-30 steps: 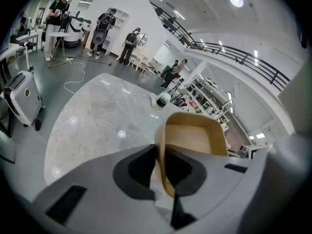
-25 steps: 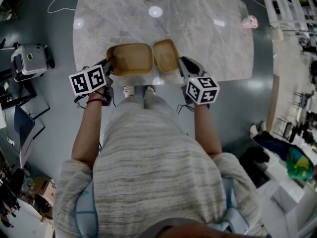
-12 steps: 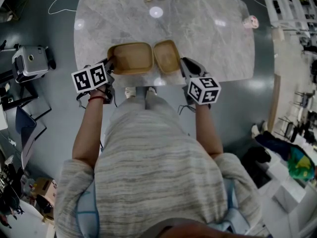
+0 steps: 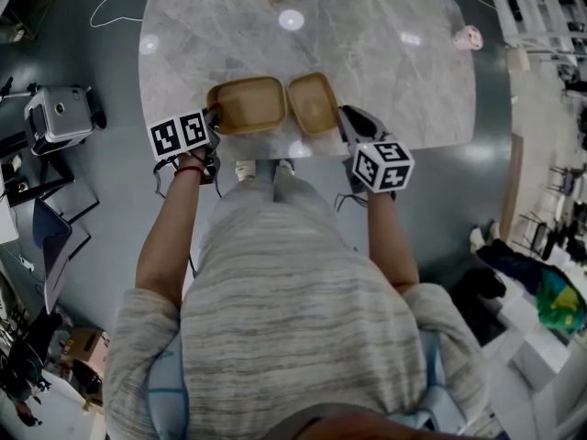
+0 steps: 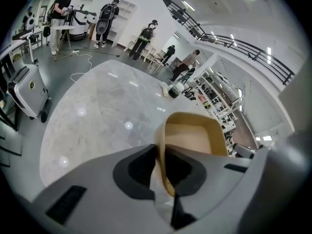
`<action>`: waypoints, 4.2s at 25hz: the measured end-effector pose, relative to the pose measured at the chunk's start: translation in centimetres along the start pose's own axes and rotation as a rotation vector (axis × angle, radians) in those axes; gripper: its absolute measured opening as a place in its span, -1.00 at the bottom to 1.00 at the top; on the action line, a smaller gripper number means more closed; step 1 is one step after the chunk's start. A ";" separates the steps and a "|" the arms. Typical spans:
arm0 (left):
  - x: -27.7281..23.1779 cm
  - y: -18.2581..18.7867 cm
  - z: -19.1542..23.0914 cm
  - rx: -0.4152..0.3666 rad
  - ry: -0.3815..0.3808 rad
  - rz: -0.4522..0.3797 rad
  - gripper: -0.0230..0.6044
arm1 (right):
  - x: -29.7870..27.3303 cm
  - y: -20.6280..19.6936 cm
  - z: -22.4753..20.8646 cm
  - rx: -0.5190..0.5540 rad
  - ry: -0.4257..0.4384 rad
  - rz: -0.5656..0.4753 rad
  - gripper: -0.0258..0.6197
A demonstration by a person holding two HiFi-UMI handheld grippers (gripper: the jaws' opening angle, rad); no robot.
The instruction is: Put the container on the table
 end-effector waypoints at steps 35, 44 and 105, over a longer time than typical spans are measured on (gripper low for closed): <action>-7.9 -0.9 4.8 0.121 0.160 0.152 -0.83 | 0.2 -0.2 0.1 -0.004 -0.007 0.023 -0.79; -8.2 -1.2 5.4 0.119 0.191 0.169 -0.83 | 0.4 -0.5 0.3 -0.008 -0.011 0.024 -0.79; 5.1 0.3 -5.4 -0.080 -0.360 -0.276 -0.72 | 3.0 1.9 3.4 0.041 0.089 -0.121 -0.80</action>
Point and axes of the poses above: the fingertips, and each gripper's own axes: x backward along the fingers, z to its left, y out of its top, the point moved 7 cm from there along x, backward along the fingers, and after that the axes turned 13 degrees about z, right-handed, at the moved point
